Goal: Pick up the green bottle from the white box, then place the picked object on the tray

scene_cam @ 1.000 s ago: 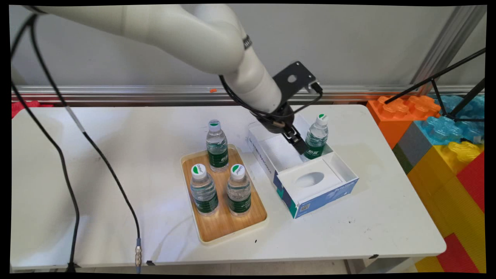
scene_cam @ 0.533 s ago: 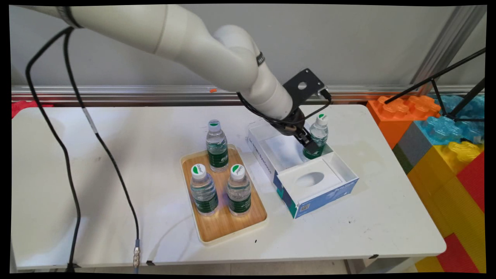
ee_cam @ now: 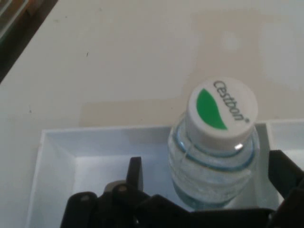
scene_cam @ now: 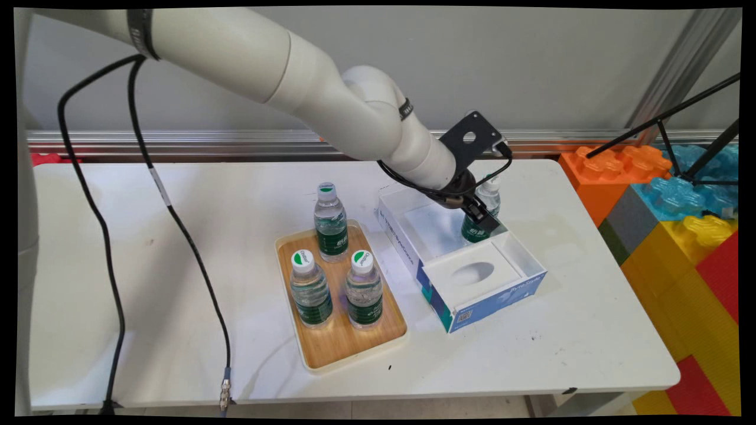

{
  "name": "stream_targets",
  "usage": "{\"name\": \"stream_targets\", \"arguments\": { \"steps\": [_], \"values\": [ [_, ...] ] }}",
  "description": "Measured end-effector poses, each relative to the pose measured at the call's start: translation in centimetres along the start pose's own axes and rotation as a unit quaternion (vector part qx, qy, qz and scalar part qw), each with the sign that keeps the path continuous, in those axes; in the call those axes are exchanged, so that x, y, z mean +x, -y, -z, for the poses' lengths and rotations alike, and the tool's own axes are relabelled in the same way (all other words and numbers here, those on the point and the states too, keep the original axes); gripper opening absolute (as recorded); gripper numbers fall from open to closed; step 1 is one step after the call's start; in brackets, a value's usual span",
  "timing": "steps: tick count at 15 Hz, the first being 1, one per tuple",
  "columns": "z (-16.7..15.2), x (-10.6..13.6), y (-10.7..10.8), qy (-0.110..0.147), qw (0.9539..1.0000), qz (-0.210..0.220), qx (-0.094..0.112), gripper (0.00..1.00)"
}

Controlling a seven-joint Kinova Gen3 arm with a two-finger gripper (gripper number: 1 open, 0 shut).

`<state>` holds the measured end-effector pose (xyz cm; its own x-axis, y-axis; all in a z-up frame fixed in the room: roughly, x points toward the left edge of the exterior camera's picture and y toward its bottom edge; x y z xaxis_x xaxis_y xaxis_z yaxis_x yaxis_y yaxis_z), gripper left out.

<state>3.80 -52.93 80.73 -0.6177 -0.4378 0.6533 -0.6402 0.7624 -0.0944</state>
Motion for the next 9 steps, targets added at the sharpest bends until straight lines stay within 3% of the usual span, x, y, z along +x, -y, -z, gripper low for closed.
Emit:
{"name": "stream_targets", "arguments": {
  "steps": [6, 7, 9],
  "values": [
    [-1.3, -0.4, 0.0, -0.017, 0.9998, -0.005, 0.000, 1.00],
    [-1.4, -0.4, 0.0, -0.018, 0.9998, -0.006, 0.000, 0.00],
    [-1.5, -0.5, 0.0, -0.019, 0.9997, -0.011, 0.001, 0.00]
  ]
}}
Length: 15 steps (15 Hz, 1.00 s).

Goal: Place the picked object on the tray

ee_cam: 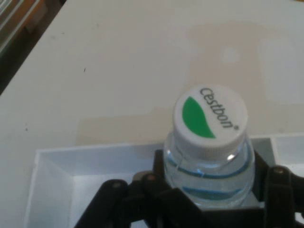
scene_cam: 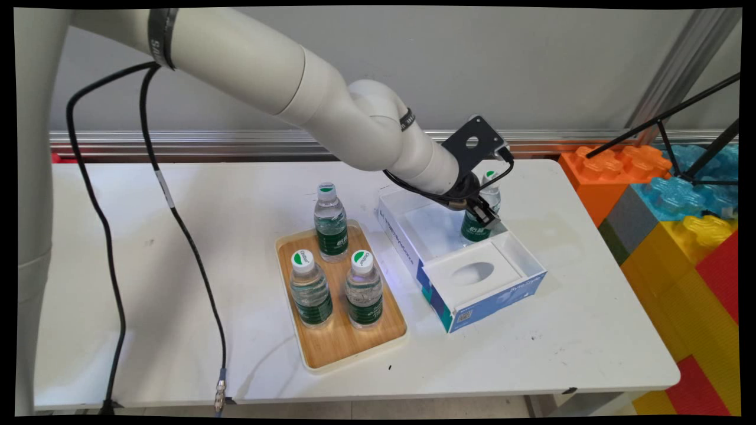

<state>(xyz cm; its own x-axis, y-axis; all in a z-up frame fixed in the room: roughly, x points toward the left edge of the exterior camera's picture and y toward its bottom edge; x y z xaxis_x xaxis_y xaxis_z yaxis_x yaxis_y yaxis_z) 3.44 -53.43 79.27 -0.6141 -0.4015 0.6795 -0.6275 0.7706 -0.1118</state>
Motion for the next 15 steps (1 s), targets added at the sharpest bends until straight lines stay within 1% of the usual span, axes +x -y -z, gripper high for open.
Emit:
{"name": "stream_targets", "arguments": {
  "steps": [5, 7, 9, 12, 15],
  "values": [
    [0.4, 0.2, 0.1, -0.001, 1.0000, -0.001, 0.004, 0.00],
    [1.0, 0.7, 0.3, -0.004, 1.0000, 0.002, 0.008, 0.00],
    [2.1, 1.9, 0.6, -0.006, 0.9999, 0.005, 0.015, 0.00],
    [4.9, 4.1, 1.5, -0.007, 0.9995, 0.014, 0.027, 0.00],
    [8.6, 6.2, 1.9, -0.004, 0.9993, 0.024, 0.027, 0.00]
  ]
}}
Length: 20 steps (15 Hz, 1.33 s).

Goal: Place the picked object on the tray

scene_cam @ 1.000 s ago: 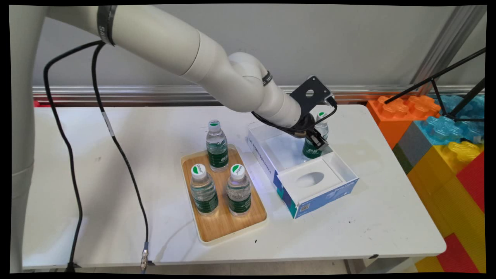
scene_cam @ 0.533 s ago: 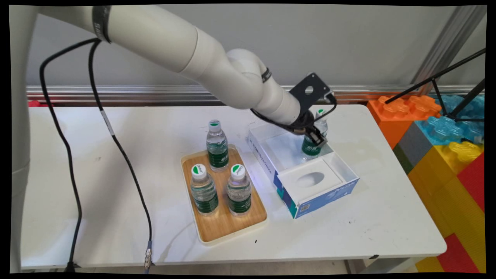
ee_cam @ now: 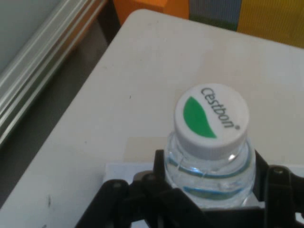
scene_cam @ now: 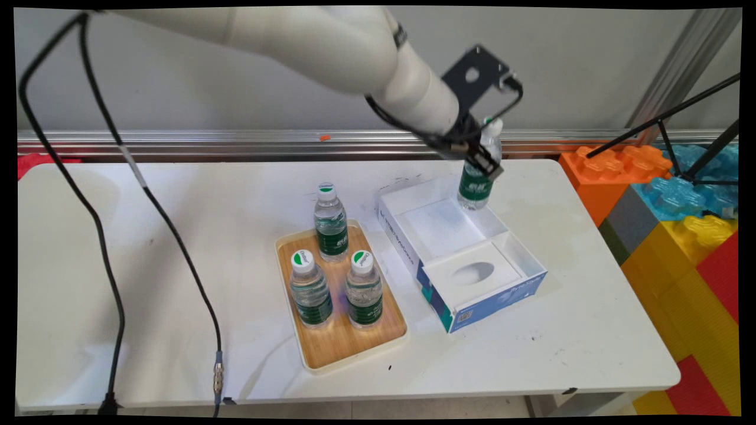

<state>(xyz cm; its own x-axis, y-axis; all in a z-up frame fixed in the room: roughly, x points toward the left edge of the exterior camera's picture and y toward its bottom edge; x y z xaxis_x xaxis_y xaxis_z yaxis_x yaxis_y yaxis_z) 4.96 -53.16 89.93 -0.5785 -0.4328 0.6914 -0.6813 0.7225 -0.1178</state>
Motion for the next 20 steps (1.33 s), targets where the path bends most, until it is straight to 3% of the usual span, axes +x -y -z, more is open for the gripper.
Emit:
{"name": "stream_targets", "arguments": {
  "steps": [5, 10, 14, 20],
  "values": [
    [8.3, 2.5, 0.9, 0.005, 0.9999, 0.008, -0.013, 0.00],
    [14.3, 2.6, 1.8, 0.001, 0.9999, -0.001, -0.014, 0.00],
    [19.2, 1.3, 3.1, -0.003, 0.9994, -0.027, -0.021, 0.00],
    [25.1, -3.5, 5.7, -0.014, 0.9949, -0.083, -0.055, 0.00]
  ]
}}
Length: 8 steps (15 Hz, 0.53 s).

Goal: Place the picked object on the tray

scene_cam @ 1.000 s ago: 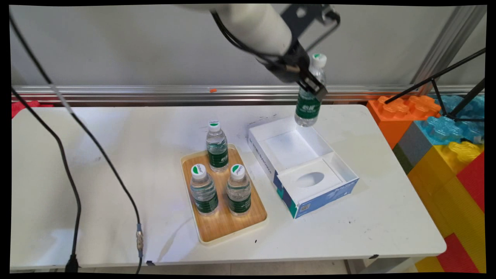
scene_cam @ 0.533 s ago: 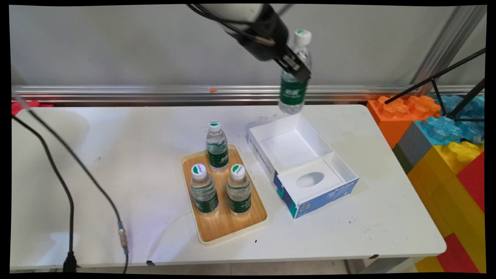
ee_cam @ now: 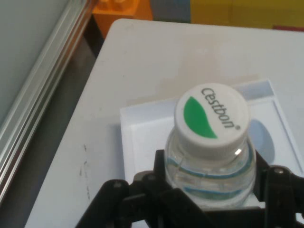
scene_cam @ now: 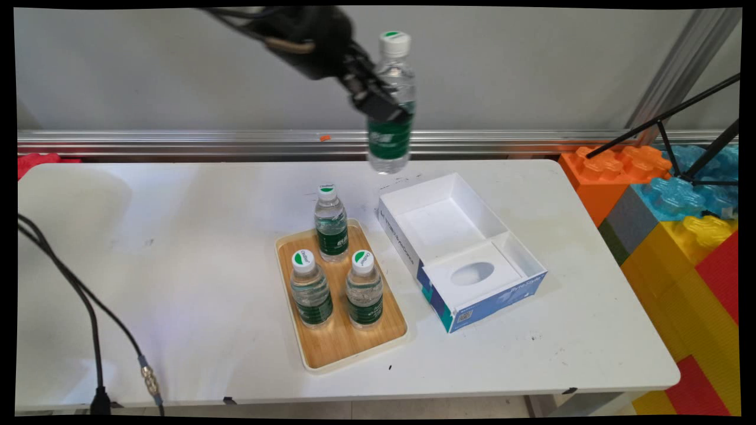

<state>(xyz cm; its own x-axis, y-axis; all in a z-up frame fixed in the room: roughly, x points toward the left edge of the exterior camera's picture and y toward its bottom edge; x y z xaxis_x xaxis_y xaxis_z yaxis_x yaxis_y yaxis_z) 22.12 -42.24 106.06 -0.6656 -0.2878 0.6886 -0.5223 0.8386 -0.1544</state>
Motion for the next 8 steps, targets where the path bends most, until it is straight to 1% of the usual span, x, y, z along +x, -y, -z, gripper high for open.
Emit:
{"name": "stream_targets", "arguments": {
  "steps": [4, 8],
  "values": [
    [2.9, -3.7, 0.8, -0.002, 0.9993, -0.030, -0.023, 0.00],
    [5.5, -9.2, 2.0, 0.004, 0.9972, -0.054, -0.052, 0.00]
  ]
}}
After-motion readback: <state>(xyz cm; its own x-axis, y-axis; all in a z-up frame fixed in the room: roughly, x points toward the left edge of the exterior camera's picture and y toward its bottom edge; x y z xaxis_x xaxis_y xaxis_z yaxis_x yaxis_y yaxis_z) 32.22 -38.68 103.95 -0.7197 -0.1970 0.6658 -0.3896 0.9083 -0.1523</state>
